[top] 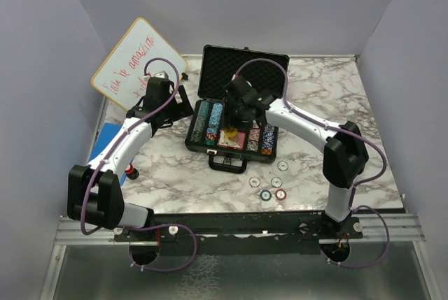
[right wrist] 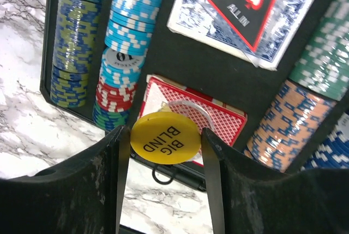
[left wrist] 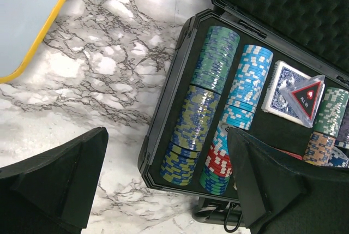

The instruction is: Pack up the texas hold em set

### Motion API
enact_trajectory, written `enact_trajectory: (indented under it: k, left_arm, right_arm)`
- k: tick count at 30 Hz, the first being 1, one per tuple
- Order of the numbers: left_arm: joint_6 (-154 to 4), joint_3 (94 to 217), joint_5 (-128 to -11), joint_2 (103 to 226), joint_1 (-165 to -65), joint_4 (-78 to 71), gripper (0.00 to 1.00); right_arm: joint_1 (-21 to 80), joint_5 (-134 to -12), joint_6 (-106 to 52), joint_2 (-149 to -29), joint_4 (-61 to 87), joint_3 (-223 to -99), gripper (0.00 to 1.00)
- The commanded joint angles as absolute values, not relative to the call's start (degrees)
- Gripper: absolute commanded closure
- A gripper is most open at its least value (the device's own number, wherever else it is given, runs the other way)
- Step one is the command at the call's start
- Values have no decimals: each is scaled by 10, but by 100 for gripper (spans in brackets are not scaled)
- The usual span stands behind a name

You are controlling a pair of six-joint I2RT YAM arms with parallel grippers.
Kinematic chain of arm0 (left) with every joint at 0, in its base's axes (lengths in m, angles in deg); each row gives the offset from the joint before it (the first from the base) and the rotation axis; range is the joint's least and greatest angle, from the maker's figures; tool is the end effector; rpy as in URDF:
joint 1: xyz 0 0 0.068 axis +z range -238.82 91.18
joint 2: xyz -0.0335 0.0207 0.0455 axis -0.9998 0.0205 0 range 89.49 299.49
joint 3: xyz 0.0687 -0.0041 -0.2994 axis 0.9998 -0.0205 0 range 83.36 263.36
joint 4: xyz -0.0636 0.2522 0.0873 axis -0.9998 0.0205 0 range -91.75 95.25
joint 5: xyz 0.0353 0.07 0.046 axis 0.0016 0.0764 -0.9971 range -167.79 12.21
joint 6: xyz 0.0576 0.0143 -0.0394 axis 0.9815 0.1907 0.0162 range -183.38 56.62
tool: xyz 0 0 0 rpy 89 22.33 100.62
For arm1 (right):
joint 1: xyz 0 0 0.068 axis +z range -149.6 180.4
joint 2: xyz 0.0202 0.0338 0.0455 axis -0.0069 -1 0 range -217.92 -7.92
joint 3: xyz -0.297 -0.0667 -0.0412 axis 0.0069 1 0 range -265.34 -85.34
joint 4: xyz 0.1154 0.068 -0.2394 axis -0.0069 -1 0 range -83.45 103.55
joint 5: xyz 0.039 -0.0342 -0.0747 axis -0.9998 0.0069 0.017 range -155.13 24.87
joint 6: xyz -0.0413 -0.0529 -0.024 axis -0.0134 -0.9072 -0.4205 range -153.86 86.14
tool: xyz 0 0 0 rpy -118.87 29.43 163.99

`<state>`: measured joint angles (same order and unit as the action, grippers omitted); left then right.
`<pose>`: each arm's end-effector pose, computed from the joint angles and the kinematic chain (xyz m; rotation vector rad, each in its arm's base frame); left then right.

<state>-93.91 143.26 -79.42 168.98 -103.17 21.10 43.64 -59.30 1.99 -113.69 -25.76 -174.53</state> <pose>0.3174 -0.0794 0.2882 -0.3437 2.3138 -0.3628 0.3250 0.2976 0.2757 -0.1265 2.5878 0.4042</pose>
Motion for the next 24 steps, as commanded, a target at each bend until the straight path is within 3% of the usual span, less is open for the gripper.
enact_trajectory:
  k: [1, 24]
  left_arm:
    - [-929, 1429, -816, 1673, -1033, 217, 1]
    - [-923, 1435, -828, 1677, -1033, 217, 1]
  right_arm:
    - [441, -587, -13, -1174, -295, -1793, 45]
    - [447, -659, -75, -1235, -365, -1841, 40]
